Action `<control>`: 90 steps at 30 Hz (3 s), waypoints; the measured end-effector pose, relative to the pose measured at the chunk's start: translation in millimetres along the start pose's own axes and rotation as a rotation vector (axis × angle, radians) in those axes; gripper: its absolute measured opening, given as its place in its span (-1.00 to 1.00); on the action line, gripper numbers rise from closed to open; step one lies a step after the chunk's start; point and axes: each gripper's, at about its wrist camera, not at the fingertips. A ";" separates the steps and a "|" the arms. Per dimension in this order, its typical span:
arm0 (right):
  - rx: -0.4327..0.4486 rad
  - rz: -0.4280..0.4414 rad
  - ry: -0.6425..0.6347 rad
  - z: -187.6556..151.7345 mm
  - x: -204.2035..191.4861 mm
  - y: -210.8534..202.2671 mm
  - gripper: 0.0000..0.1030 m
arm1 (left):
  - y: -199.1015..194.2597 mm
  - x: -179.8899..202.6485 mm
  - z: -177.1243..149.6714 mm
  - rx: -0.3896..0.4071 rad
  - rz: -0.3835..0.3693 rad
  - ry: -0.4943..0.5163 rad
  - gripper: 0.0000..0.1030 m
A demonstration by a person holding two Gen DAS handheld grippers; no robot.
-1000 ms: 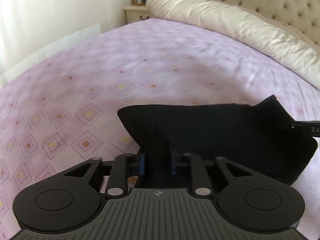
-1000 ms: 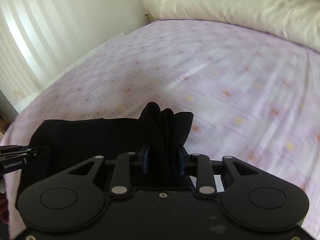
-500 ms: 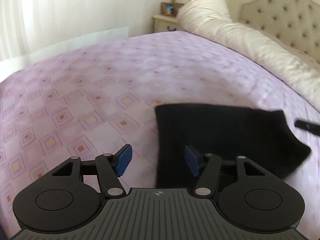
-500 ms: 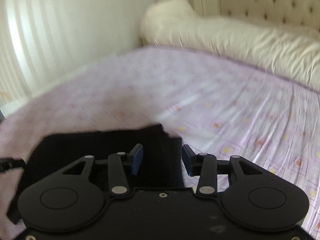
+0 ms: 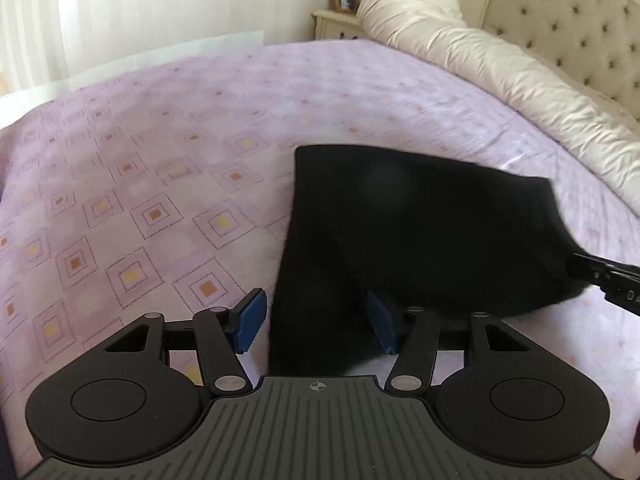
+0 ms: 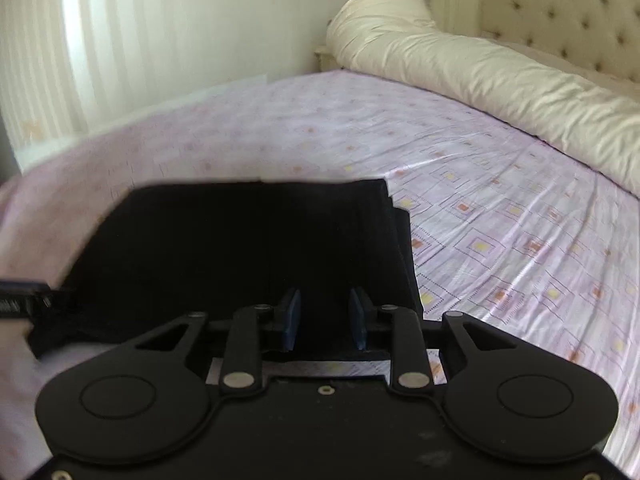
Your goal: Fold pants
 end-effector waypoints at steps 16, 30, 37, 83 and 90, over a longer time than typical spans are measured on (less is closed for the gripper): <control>0.043 -0.032 0.100 -41.0 -26.8 -125.6 0.11 | -80.2 46.0 -54.0 0.079 0.064 0.072 0.06; 0.079 -0.033 0.118 -57.7 -28.9 -167.8 0.26 | -121.0 67.5 -78.9 0.117 0.095 0.102 0.07; 0.059 -0.036 0.106 -64.5 -31.4 -170.6 0.28 | -124.0 71.5 -81.7 0.117 0.091 0.107 0.07; 0.069 -0.077 0.100 -65.5 -34.3 -173.3 0.35 | -116.9 98.5 -87.2 0.077 0.055 0.177 0.07; 0.078 -0.120 0.134 -64.4 -21.3 -174.5 0.35 | -114.5 110.4 -81.0 0.089 0.047 0.197 0.07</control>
Point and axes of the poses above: each gripper's, at about its wrist camera, not at the fingertips, and y roughly the way its jaws point, x to its right, z to its top, and after that the axes turned 1 degree about -y, right-handed
